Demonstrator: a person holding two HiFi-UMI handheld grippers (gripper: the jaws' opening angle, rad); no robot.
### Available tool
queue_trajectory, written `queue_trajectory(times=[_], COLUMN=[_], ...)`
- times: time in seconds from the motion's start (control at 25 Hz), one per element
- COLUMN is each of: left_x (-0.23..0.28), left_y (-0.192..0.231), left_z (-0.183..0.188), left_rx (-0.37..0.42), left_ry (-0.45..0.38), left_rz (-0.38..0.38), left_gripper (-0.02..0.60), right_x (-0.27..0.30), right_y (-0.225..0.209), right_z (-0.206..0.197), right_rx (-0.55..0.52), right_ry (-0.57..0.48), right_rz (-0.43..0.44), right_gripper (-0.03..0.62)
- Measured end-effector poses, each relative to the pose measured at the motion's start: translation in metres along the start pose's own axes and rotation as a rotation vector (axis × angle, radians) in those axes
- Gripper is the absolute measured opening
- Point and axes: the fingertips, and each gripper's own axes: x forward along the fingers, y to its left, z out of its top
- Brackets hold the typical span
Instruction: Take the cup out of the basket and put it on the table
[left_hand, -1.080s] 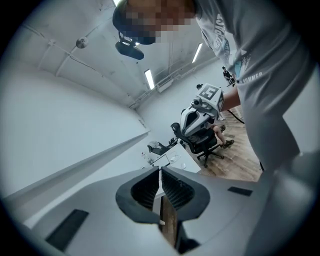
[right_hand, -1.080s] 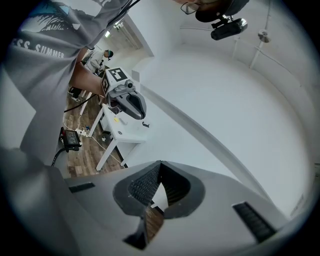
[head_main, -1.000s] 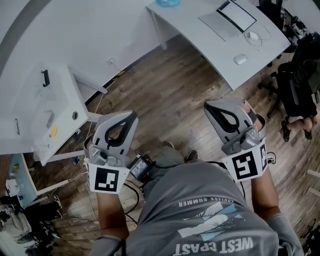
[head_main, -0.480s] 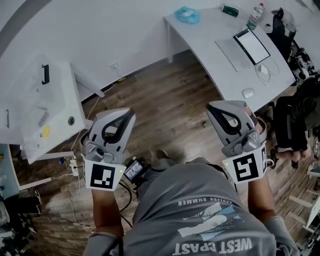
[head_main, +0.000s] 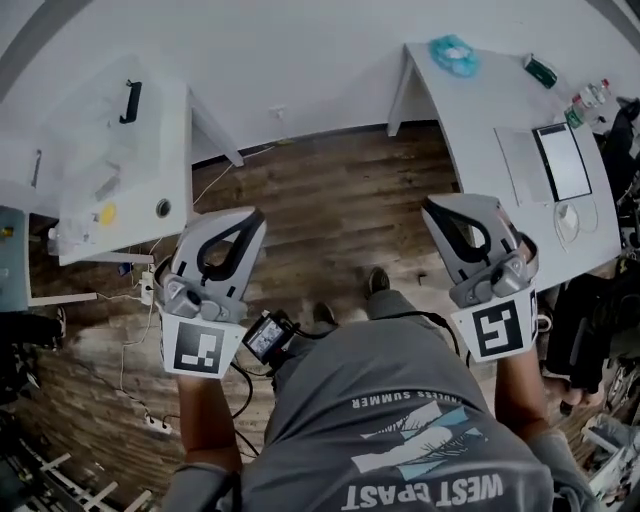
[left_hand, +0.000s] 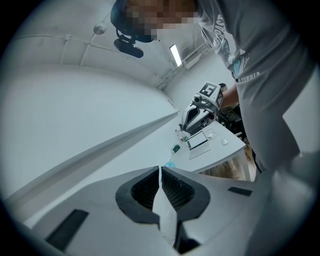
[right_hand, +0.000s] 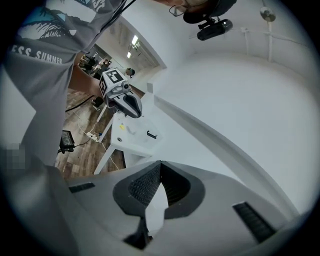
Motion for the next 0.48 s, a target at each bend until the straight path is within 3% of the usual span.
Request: queue_trajectory(times=[0.28, 0.48], left_x=[0.041, 0.06], left_y=[0.033, 0.034], left_z=[0.013, 0.015], left_rx=[0.011, 0.011], left_ry=[0.12, 0.191], left_rz=[0.134, 0.181], left_gripper=[0.026, 0.026], right_x=[0.043, 0.068], right_y=[-0.061, -0.077], right_z=[-0.026, -0.035], right_rx=[-0.021, -0.039], right_ry=[-0.165, -0.251], right_rz=[0.078, 0.159], right_gripper=[0.011, 0.011])
